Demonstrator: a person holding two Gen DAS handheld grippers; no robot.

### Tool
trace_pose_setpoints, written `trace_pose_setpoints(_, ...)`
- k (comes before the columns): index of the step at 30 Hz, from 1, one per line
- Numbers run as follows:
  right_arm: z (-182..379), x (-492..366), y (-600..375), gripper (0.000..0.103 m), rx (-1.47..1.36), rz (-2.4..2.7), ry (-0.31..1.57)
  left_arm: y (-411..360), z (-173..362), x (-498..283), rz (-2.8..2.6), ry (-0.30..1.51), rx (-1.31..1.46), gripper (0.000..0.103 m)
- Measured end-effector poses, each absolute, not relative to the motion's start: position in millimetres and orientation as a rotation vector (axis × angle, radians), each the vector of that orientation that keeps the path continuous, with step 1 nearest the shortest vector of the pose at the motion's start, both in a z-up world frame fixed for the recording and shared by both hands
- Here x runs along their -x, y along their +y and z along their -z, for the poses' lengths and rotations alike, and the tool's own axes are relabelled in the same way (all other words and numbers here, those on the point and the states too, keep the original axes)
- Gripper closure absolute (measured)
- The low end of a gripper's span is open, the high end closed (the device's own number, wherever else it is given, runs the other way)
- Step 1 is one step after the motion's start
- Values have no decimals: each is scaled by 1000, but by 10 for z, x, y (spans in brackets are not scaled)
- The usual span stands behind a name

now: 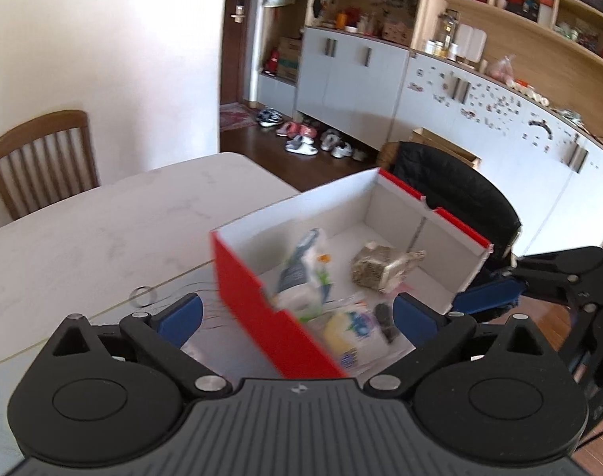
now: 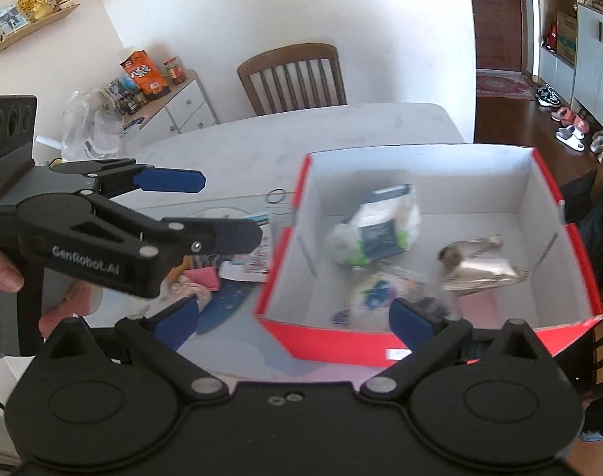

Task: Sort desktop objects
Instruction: 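Move both grippers back over the remaining items on the table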

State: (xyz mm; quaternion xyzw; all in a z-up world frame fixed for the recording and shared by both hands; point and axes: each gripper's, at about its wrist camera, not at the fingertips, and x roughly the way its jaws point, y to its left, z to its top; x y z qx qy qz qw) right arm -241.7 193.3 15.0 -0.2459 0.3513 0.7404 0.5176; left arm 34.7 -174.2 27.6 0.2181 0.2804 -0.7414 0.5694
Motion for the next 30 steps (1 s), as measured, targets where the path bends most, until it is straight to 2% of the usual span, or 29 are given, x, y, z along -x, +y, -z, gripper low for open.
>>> trace_pose_setpoints(14, -6, 3339, 1938, 1, 605, -1751, 862, -1478, -42, -1296, 1597, 655, -552, 0)
trace_pose_setpoints(30, 450, 4023, 2287, 1, 600, -1618, 830, -1528, 657, -1913, 1500, 714, -694, 0)
